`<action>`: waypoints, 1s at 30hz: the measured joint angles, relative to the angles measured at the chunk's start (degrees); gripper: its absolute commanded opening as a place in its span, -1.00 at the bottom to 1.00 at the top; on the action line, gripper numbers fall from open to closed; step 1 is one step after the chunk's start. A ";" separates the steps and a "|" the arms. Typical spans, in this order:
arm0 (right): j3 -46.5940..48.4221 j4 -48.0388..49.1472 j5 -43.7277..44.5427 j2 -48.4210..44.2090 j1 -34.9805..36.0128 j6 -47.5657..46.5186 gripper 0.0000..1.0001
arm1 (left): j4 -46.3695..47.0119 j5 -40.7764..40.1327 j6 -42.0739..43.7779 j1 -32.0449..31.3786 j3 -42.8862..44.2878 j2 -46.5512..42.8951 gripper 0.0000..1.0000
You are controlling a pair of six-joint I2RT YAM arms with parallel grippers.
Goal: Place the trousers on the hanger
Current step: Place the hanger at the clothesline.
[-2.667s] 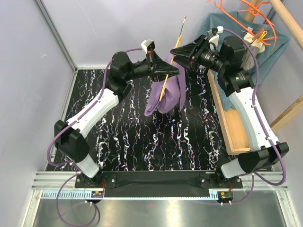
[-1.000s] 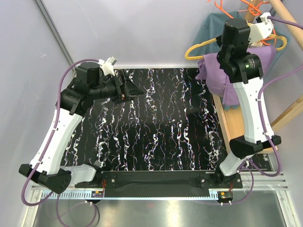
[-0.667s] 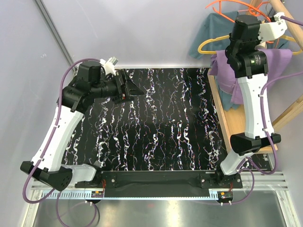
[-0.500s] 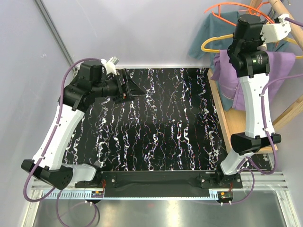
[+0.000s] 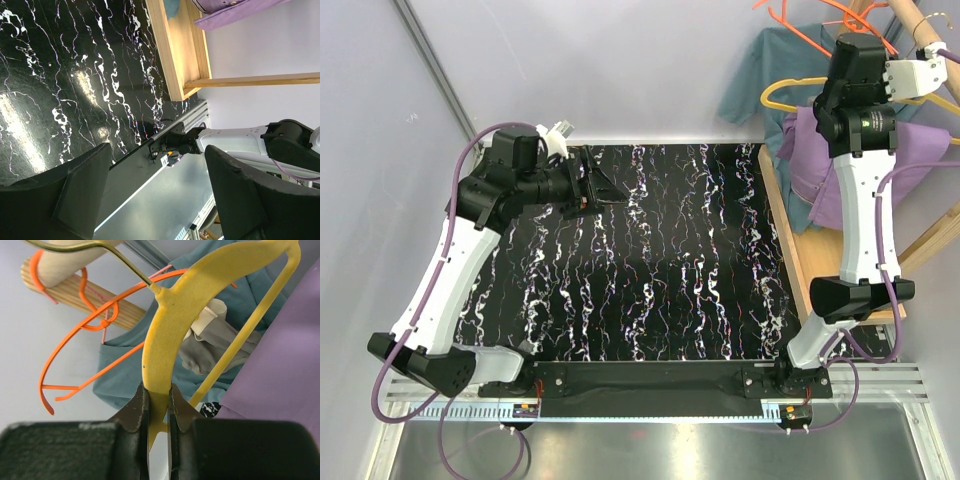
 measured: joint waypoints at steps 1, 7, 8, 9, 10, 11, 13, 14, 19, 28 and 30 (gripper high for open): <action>-0.42 -0.04 -0.07 0.00 -0.31 0.22 -1.00 | -0.13 0.04 0.02 0.00 0.11 0.11 0.61; -4.52 0.07 -1.25 -0.48 -1.92 1.22 -1.00 | -0.24 0.15 0.04 0.00 0.37 0.35 0.61; -5.53 0.04 -1.53 -0.68 -1.99 1.29 -1.00 | -0.24 0.15 0.02 0.00 0.37 0.39 0.61; -6.47 0.39 -1.62 -0.79 -2.03 1.44 -1.00 | -0.22 0.17 0.02 0.00 0.37 0.46 0.62; -7.30 1.44 -1.75 -1.01 -2.10 1.46 -0.97 | -0.22 0.17 0.02 0.00 0.39 0.59 0.62; -8.09 2.21 -2.05 -1.42 -2.14 1.40 -0.70 | -0.22 0.17 0.02 0.00 0.39 0.70 0.63; -9.81 3.37 -3.10 -2.62 -2.21 1.14 -0.21 | -0.22 0.15 0.02 0.00 0.39 0.96 0.64; -10.47 3.78 -3.91 -3.21 -2.21 0.83 -0.04 | -0.22 0.15 0.02 0.00 0.39 1.01 0.64; -11.13 5.16 -9.46 -4.96 -2.29 -1.25 0.38 | -0.09 0.20 -0.07 0.00 0.37 1.07 0.65; -15.02 -0.90 -14.43 -8.55 -2.27 -5.16 0.58 | 1.60 0.68 -0.50 0.00 -0.57 1.05 0.65; -15.15 -3.10 -15.58 -8.61 -2.23 -6.01 0.65 | 1.88 0.74 -0.57 0.00 -0.74 1.03 0.65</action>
